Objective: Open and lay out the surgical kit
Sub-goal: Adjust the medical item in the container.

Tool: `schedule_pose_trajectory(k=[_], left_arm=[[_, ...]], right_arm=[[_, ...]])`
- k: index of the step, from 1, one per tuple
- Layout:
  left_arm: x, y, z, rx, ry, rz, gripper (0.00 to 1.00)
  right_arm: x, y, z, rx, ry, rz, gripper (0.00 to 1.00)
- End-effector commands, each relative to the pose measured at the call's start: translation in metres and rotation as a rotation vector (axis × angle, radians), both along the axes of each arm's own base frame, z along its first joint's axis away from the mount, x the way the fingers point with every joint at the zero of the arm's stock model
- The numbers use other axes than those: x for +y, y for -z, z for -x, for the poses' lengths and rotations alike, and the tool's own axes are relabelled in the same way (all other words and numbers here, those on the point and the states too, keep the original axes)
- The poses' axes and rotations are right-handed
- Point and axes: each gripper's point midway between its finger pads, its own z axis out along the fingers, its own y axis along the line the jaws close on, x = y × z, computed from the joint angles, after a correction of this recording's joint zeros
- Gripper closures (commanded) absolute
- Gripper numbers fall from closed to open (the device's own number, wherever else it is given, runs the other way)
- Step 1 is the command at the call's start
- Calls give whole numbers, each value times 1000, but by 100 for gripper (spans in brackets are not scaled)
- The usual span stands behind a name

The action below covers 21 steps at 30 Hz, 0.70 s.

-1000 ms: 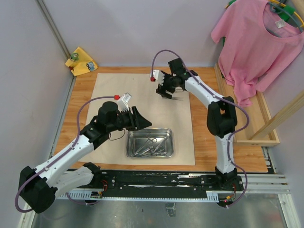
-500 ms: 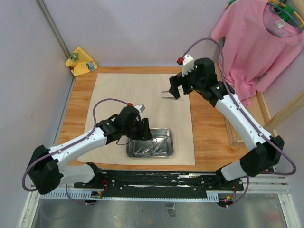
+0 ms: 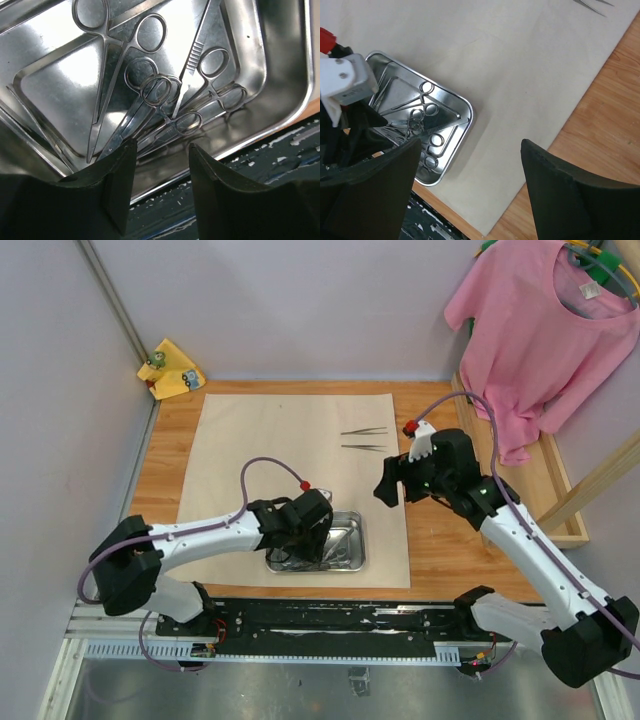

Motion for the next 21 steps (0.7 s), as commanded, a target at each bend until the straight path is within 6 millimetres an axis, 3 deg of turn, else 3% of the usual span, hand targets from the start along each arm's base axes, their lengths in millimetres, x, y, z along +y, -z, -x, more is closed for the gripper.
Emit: schedule_pose_trajectory(k=[1,4,6,8,11,14,17,21], left_arm=[[-7,11,-6,-17,28,-70,50],[-11,15,-11,-24,36,-93,49],[-10,7,-16,-50,12,-87,50],[-6,-16,-22,-106,-40,-59,49],[1,-67,-27,-205,-107,75,47],[14,-92,-23,-243,-147,131,47],[34,-91,-17,-241,-194,111,46],[54,-72,-8,-225,-259,104,45]], right_arm=[[1,5,9,34,-10,-19,18],[8,13,15,80,-39,-31,21],[17,18,25,113,-73,-45,29],[24,27,37,145,-81,-19,31],[26,40,55,167,-60,55,31],[25,56,71,158,-60,149,31],[21,74,94,212,-59,215,31],[19,80,92,206,5,232,32]])
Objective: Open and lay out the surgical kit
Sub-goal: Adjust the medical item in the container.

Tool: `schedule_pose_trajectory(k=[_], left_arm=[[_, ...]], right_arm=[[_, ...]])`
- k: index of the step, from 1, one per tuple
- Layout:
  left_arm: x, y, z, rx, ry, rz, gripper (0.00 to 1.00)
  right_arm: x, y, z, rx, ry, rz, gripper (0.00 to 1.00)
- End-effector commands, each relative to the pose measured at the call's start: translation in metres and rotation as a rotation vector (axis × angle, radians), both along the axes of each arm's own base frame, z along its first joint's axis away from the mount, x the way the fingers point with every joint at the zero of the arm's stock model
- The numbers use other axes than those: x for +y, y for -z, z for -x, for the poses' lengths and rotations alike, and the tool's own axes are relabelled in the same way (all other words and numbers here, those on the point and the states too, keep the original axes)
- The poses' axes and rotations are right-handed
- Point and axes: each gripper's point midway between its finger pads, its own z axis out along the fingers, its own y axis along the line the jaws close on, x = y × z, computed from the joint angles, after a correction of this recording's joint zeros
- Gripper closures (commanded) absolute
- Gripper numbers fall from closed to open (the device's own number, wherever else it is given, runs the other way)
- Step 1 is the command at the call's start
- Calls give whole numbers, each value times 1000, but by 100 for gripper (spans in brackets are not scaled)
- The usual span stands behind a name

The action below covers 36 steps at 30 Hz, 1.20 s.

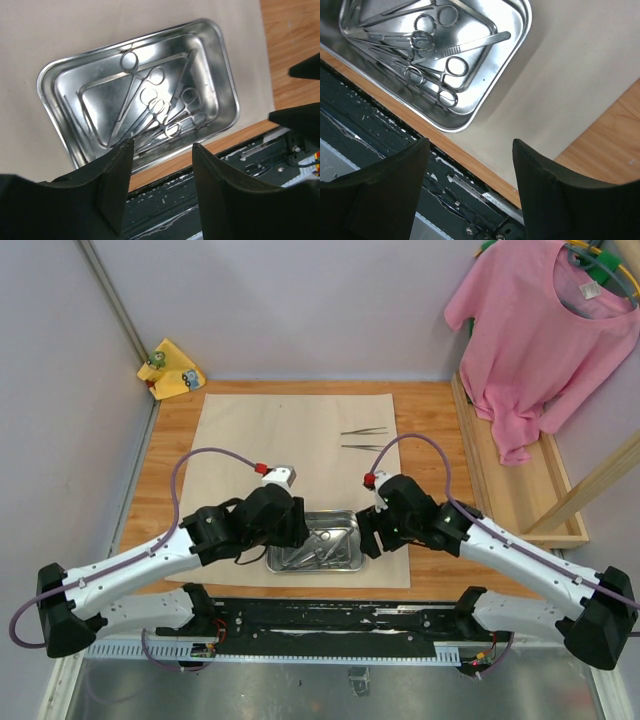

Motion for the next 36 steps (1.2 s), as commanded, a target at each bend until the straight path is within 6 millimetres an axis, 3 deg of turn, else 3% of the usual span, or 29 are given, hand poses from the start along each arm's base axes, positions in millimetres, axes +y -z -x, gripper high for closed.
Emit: schedule_pose_trajectory(k=[1,5,10,14,25,28,33,36], left_arm=[[35,40,11,64,-112,-88,45],[36,56,17,99,-135,-67,44],[39,47,11,64,-173,-40,43],[53,44,-1,20,-274,-71,40],[63,61,-21,9,-364,-66,38],[61,65,-24,23,-355,-60,38],[58,49,-26,11,-343,-41,38],[57,35,-26,2,-336,-29,38]], right_arm=[[-13,8,-7,-18,135,63,32],[1,17,-20,24,134,124,34],[27,22,-29,102,128,137,42],[22,35,-36,121,190,206,56],[12,75,-28,225,242,333,61],[15,83,-26,258,232,351,74],[16,87,-16,369,192,393,97],[17,80,-8,444,176,385,99]])
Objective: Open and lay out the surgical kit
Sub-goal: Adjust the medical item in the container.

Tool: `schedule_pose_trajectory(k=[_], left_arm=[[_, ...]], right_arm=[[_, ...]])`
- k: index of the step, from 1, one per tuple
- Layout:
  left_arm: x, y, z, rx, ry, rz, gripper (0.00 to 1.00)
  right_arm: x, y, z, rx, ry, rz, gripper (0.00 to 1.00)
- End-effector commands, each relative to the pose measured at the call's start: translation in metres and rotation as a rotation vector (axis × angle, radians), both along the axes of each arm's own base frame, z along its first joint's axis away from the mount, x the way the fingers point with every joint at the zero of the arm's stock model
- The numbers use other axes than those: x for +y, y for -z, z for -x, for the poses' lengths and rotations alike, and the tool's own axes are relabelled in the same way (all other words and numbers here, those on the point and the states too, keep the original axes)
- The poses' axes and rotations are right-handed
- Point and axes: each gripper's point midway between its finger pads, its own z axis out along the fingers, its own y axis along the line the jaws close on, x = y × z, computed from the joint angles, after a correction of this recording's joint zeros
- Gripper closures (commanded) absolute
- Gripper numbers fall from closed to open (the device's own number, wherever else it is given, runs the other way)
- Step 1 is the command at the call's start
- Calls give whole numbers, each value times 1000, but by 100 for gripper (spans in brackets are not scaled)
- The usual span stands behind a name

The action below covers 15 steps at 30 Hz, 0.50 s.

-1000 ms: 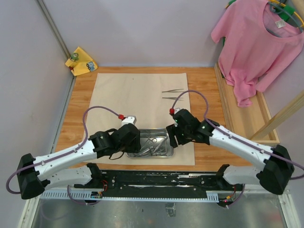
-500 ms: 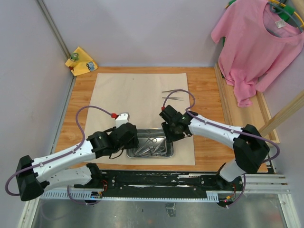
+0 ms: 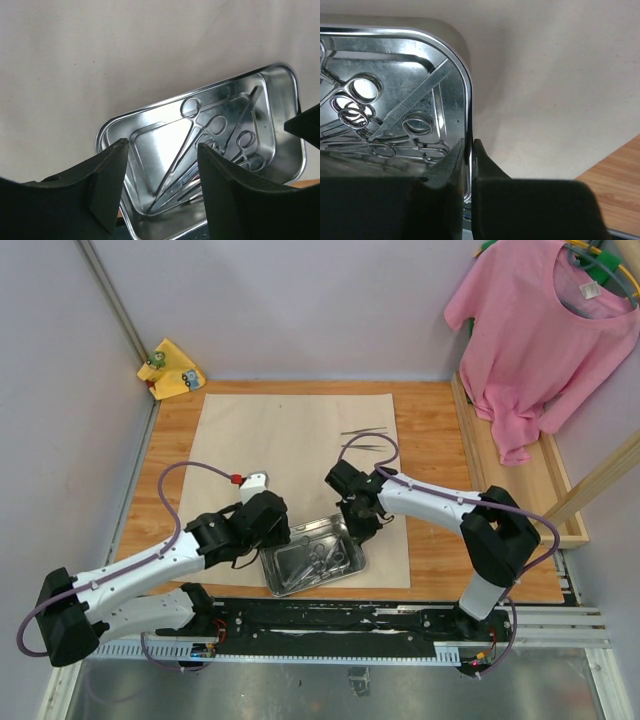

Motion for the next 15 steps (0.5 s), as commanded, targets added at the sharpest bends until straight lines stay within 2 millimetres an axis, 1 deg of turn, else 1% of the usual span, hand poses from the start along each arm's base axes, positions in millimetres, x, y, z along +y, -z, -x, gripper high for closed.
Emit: schedule_pose_trajectory(k=[1,5,6,9,10,12,15], left_arm=[[-7,-33,-8,-52,9,49,38],[-12,-49,-9,-63,33,65,38],[-13,-52,-9,-65,40,69,38],[-18,-56,-7,-60,61,83,38],[-19,-58,-7,-59,69,88,39],[-20,-62,-6,-63,80,96,39],[-19,-69,-5,-70,87,96,39]], right_arm=[[-9,-8,26,171,-9,24,99],[-7,-33,36,299,-22,28,99],[-9,-40,37,326,-28,45,99],[-15,-56,50,452,-17,49,99],[-20,-61,54,501,-10,58,99],[-25,-68,60,579,8,53,99],[-25,-73,69,716,76,-41,99]])
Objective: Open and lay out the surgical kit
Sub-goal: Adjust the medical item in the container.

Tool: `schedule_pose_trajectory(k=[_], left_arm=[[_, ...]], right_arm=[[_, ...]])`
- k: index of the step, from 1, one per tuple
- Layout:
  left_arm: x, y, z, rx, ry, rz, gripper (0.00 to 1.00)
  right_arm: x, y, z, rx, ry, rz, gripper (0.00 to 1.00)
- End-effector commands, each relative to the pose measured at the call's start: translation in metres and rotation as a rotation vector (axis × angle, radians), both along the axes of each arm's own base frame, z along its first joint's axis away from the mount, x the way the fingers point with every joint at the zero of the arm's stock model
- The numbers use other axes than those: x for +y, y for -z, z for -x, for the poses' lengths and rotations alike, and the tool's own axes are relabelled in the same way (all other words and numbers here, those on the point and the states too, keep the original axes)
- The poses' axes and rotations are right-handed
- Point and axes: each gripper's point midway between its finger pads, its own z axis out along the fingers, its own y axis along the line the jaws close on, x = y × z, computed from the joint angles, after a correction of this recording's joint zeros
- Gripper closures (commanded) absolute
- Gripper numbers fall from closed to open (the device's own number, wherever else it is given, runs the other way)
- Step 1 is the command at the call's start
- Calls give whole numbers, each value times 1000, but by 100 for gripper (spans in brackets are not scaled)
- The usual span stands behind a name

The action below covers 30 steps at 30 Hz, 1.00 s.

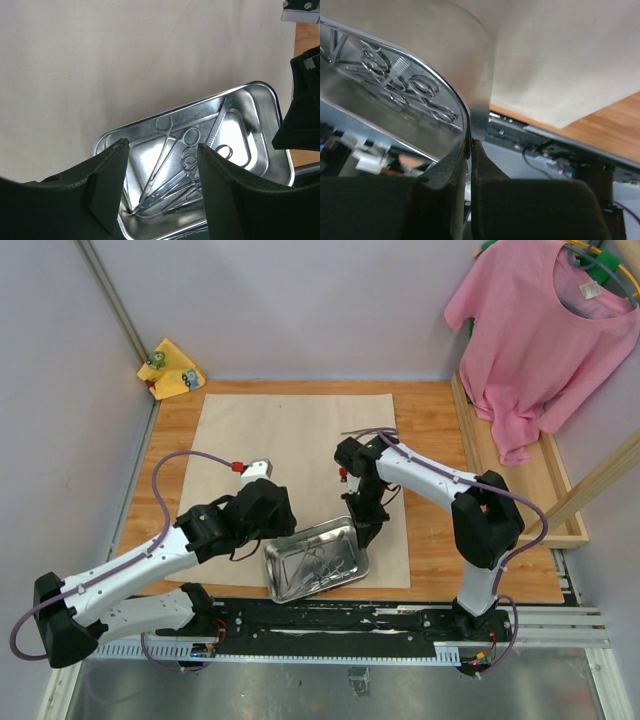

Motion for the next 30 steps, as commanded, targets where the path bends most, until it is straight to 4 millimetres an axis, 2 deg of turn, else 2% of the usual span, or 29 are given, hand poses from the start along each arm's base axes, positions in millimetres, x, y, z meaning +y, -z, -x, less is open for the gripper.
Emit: schedule_pose_trajectory(k=[1,4,11,17,22,28,29,30], left_arm=[[0,-21,-1,-30,24,18,39],[-1,-21,-1,-23,34,-2,39],[-4,-6,2,26,55,-34,39],[9,27,18,130,46,-106,39],[16,51,37,205,26,-81,39],[26,77,43,263,-10,-137,40],[26,79,43,267,-21,-144,40],[27,81,42,267,-28,-152,40]], right_arm=[[-24,-23,39,338,93,-14,99],[-27,-24,41,412,136,-48,99],[-17,-23,16,431,224,-145,99],[-9,-21,5,447,277,-221,99],[-6,-12,3,462,289,-248,99],[-20,-2,-1,424,223,-177,99],[-23,1,-2,403,205,-157,97],[-28,5,-3,376,186,-127,89]])
